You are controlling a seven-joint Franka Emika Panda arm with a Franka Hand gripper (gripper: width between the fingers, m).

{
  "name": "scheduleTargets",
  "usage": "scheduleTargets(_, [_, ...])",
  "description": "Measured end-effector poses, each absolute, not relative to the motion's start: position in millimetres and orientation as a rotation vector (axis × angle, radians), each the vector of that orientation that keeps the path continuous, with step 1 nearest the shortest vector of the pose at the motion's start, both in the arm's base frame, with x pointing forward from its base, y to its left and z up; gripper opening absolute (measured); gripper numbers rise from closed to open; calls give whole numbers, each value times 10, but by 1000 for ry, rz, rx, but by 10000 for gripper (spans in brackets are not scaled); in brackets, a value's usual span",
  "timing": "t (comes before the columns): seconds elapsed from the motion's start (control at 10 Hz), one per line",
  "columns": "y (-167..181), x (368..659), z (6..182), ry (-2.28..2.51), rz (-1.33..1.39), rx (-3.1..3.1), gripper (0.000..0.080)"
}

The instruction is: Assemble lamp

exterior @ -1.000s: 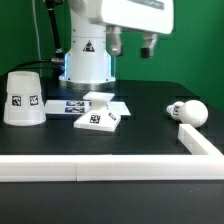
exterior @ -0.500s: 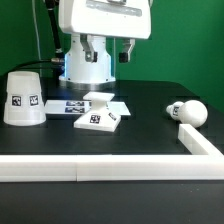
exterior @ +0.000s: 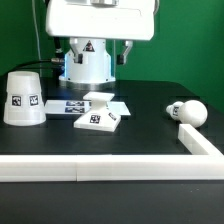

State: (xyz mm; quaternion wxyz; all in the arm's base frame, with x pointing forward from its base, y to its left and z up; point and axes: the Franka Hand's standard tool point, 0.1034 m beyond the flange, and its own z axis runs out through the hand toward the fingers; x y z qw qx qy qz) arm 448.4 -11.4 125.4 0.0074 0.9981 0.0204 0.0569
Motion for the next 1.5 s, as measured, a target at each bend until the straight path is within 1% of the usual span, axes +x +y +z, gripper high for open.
scheduleTargets(0.1, [-113, 4446, 1211, -2, 170, 3127, 700])
scheduleTargets(0.5, [-107, 4444, 1200, -460, 167, 3122, 700])
scheduleTargets(0.6, [-135, 4424, 1154, -593, 149, 3125, 700])
scheduleTargets(1.2, [-29, 4339, 740, -543, 143, 3131, 700])
scheduleTargets(1.5, [-36, 4291, 660, -509, 126, 3134, 699])
